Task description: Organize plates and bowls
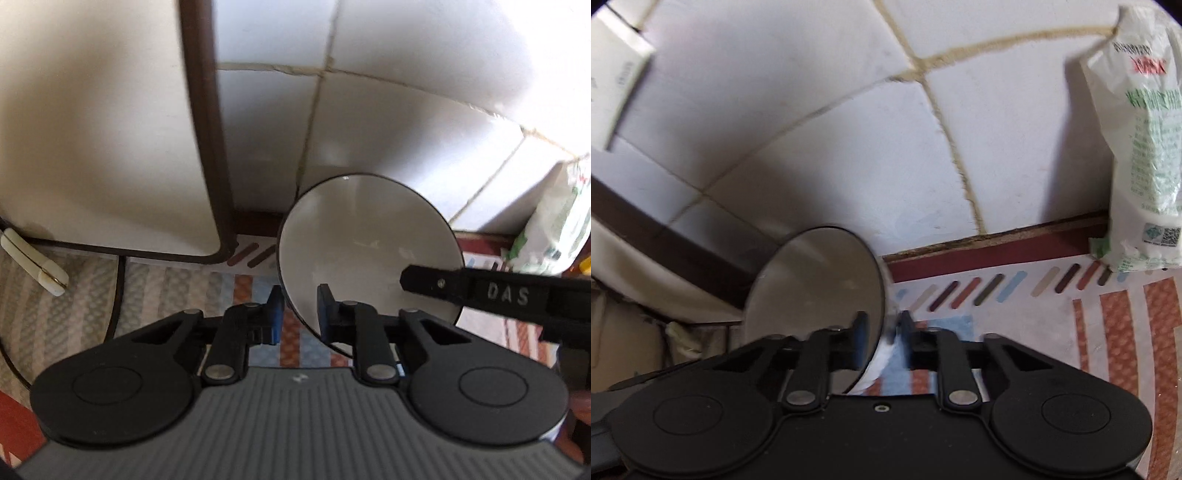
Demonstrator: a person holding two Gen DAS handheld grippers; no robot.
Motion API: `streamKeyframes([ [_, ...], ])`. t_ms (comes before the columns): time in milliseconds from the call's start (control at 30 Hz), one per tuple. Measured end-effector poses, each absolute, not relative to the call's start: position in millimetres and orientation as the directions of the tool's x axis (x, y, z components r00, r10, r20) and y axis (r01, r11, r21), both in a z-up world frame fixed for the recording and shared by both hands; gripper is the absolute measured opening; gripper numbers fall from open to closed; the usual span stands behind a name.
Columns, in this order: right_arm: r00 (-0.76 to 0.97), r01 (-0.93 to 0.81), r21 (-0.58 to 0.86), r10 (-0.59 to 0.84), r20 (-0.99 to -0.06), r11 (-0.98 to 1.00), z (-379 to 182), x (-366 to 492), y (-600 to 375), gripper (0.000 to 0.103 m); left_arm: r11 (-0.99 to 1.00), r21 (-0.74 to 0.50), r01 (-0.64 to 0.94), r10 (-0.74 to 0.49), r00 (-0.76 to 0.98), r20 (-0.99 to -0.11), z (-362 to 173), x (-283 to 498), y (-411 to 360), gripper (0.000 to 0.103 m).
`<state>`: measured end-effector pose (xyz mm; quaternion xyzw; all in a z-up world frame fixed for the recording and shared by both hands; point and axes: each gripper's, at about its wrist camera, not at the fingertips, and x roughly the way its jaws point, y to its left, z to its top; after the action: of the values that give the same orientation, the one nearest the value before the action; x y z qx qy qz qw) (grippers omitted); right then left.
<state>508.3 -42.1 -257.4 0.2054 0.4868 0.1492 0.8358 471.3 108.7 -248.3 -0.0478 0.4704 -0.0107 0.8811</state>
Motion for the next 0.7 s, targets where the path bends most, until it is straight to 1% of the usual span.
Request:
streamKeyframes([
  [67,0.49,-0.032,0.504,0.453,-0.745,0.863,-258.6,505.9,-43.4,0.017,0.997,-0.07,-0.022,-0.046,0.558,-0.829,-250.0,468.7,101.2,0.017],
  [200,0.497,0.007,0.505,0.435,-0.751,0.863,-252.0,494.2,-47.2,0.016,0.994,-0.103,-0.027,-0.071,0.551,-0.831,-249.1,457.4,94.7,0.017],
  [367,0.5,-0.005,0.506,0.441,-0.746,0.862,-237.7,476.2,-61.3,0.016,0.993,-0.121,-0.016,-0.093,0.538,-0.838,-240.0,438.0,87.3,0.017],
  [500,0.487,-0.002,0.493,0.431,-0.759,0.87,-219.8,455.1,-76.3,0.016,0.994,-0.109,0.029,-0.106,0.566,-0.818,-217.7,414.7,73.6,0.017],
  [700,0.504,-0.019,0.536,0.47,-0.724,0.844,-182.8,413.0,-115.2,0.016,0.992,-0.113,0.064,-0.129,0.579,-0.805,-172.4,374.5,51.4,0.017],
])
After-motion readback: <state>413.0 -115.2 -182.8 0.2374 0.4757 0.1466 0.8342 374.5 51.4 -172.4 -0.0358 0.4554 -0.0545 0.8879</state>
